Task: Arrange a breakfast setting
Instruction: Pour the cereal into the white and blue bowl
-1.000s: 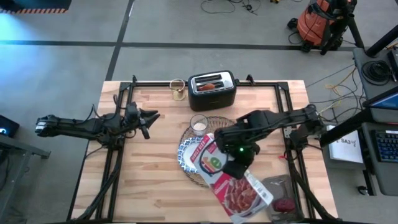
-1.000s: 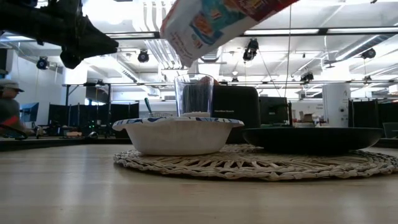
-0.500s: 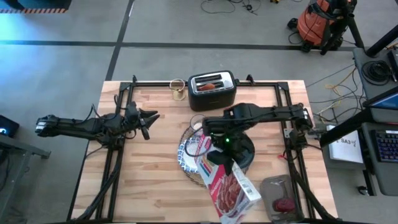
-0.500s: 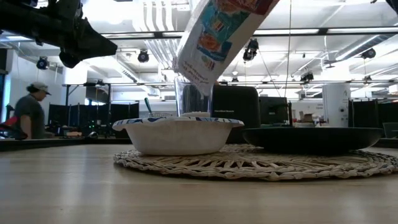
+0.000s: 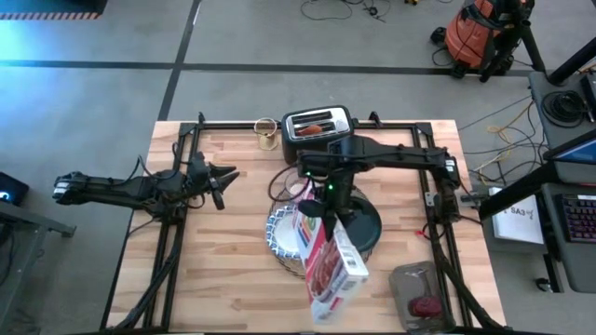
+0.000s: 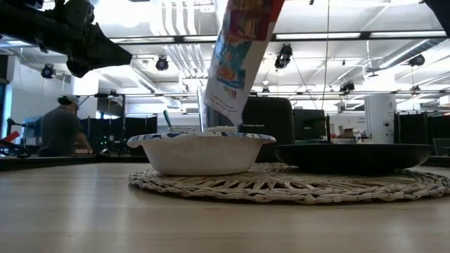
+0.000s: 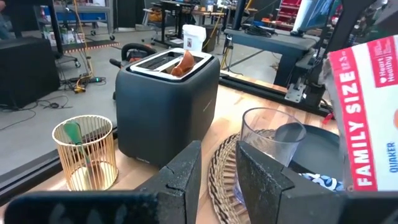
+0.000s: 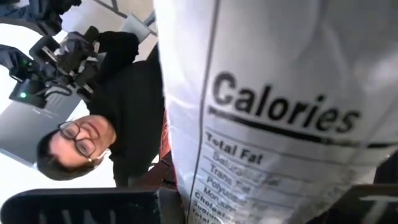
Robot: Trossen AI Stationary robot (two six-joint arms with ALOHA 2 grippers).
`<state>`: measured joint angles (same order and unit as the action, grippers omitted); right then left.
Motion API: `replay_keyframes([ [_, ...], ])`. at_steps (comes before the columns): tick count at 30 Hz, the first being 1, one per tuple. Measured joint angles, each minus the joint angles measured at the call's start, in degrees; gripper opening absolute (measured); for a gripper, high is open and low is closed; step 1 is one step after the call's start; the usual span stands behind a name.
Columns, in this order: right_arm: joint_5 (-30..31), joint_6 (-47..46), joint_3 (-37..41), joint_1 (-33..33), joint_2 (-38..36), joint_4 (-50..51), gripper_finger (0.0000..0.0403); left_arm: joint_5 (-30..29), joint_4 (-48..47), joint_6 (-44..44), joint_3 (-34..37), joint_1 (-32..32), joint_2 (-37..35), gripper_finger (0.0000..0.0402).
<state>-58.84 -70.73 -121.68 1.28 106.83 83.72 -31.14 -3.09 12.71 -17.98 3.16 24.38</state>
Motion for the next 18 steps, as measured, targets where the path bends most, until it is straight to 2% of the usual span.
replay_keyframes([
  [18,-0.09,-0.42,0.04,0.78,0.27,-0.1,0.0079,0.0,-0.47,0.0,0.0,-0.02,-0.09,0.0083],
])
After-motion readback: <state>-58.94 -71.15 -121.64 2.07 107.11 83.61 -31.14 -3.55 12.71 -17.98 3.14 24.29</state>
